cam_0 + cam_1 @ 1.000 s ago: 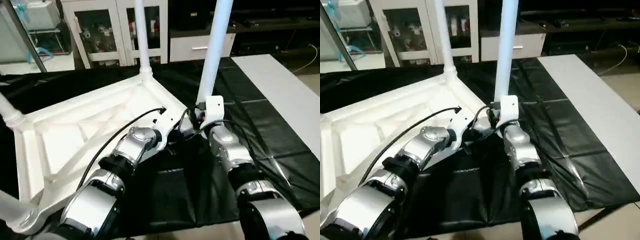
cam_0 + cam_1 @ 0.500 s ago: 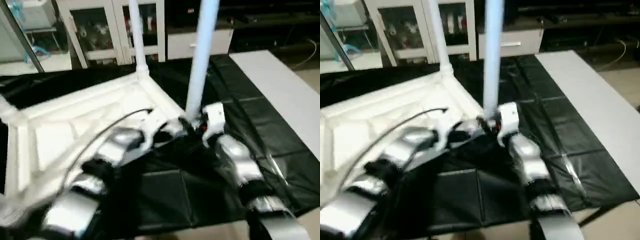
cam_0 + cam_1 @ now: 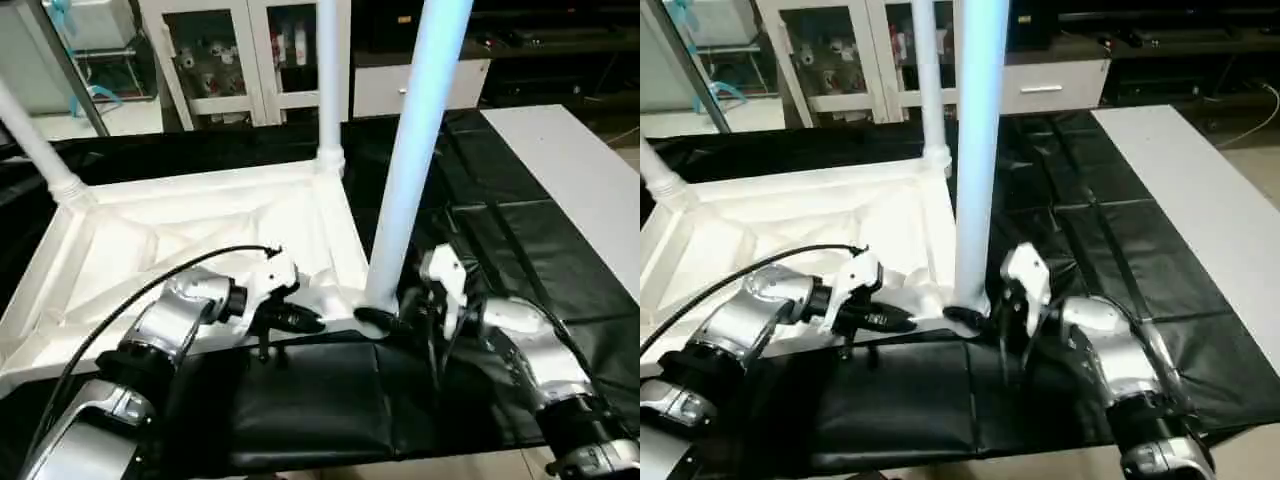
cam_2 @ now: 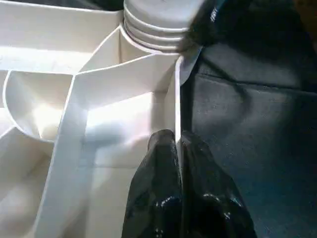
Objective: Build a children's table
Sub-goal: Rotate leg to tighten
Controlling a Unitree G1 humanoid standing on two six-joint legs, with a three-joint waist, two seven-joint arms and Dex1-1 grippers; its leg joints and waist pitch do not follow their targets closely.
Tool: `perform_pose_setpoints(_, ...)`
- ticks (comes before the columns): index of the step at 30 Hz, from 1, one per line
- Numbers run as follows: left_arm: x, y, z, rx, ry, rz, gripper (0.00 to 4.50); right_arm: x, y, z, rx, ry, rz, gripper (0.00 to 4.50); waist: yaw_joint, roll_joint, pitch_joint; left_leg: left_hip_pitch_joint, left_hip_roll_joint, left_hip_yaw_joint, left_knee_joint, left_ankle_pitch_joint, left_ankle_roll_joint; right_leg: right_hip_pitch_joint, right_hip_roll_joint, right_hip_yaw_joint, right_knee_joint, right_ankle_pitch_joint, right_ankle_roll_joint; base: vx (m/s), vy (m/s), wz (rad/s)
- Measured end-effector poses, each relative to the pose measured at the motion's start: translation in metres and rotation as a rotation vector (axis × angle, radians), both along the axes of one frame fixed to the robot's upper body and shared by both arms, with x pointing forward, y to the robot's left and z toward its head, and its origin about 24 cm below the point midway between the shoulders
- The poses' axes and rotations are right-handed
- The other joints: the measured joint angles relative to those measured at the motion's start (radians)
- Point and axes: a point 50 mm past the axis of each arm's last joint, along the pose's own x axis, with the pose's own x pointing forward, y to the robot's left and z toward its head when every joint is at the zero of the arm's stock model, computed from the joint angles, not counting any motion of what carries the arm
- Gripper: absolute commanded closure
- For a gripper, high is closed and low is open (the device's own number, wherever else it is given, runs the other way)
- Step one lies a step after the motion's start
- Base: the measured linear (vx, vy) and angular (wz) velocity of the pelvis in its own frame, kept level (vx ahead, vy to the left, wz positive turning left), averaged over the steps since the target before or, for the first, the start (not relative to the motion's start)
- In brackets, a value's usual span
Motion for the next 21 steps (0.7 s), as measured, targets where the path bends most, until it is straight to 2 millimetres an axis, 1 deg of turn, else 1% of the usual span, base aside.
perform_pose_setpoints(4, 0.0001, 0.0009, 0.0004, 0.003, -0.001, 0.0, 4.5, -0.0008, -0.0003, -0.0054, -0.02, 0.003, -0.011, 0.5, -0.002, -0.001, 0.0, 0.0, 0.0, 0.0, 0.0, 0.0, 0.0, 0.0, 0.0, 0.0, 0.0, 0.0, 0.0, 0.0, 0.0, 0.0)
perform_pose_setpoints(7, 0.0006, 0.0014, 0.0009, 0.007, -0.006, 0.007, 4.5, 0.0026, 0.0024, -0.0052, -0.014, 0.003, -0.018, 0.84, -0.003, -0.001, 0.001, 0.0, 0.0, 0.0, 0.0, 0.0, 0.0, 0.0, 0.0, 0.0, 0.001, 0.0, 0.0, 0.0, 0.0, 0.0)
perform_pose_setpoints(9, 0.001, 0.002, 0.0012, 0.009, -0.008, 0.013, 4.5, 0.0036, 0.0036, -0.004, -0.01, 0.0, -0.016, 0.87, -0.003, -0.001, 0.001, 0.0, 0.0, 0.0, 0.001, 0.0, 0.0, 0.0, 0.0, 0.0, 0.001, 0.0, 0.0, 0.0, 0.0, 0.0)
perform_pose_setpoints(12, 0.0011, 0.0018, 0.0018, 0.009, -0.008, 0.013, 4.5, 0.0037, 0.0039, -0.0037, 0.0, 0.004, -0.016, 1.24, -0.003, -0.001, 0.001, 0.0, 0.0, 0.0, 0.001, 0.0, 0.0, 0.0, 0.0, 0.0, 0.001, 0.0, 0.0, 0.0, 0.0, 0.0)
perform_pose_setpoints(15, 0.0012, 0.0021, 0.002, 0.009, -0.009, 0.016, 4.5, 0.0037, 0.0048, -0.0032, 0.005, 0.002, -0.009, 1.3, -0.002, -0.001, 0.001, 0.0, 0.0, 0.0, 0.001, 0.0, 0.0, 0.0, 0.0, 0.0, 0.001, 0.0, 0.0, 0.0, 0.0, 0.0)
perform_pose_setpoints(18, 0.0013, 0.0018, 0.0023, 0.01, -0.007, 0.017, 4.5, 0.0036, 0.0048, -0.0031, 0.007, 0.003, -0.006, 1.54, -0.003, -0.001, 0.001, 0.0, 0.0, 0.0, 0.002, 0.0, 0.0, 0.0, 0.0, 0.0, 0.001, 0.0, 0.0, 0.0, 0.0, 0.0)
perform_pose_setpoints(21, 0.0012, 0.0015, 0.0027, 0.01, -0.006, 0.017, 4.5, 0.0034, 0.005, -0.0022, 0.009, 0.001, 0.002, 1.59, -0.002, -0.001, 0.001, 0.0, 0.0, 0.0, 0.002, 0.0, 0.0, 0.0, 0.0, 0.0, 0.001, 0.0, 0.0, 0.0, 0.0, 0.0)
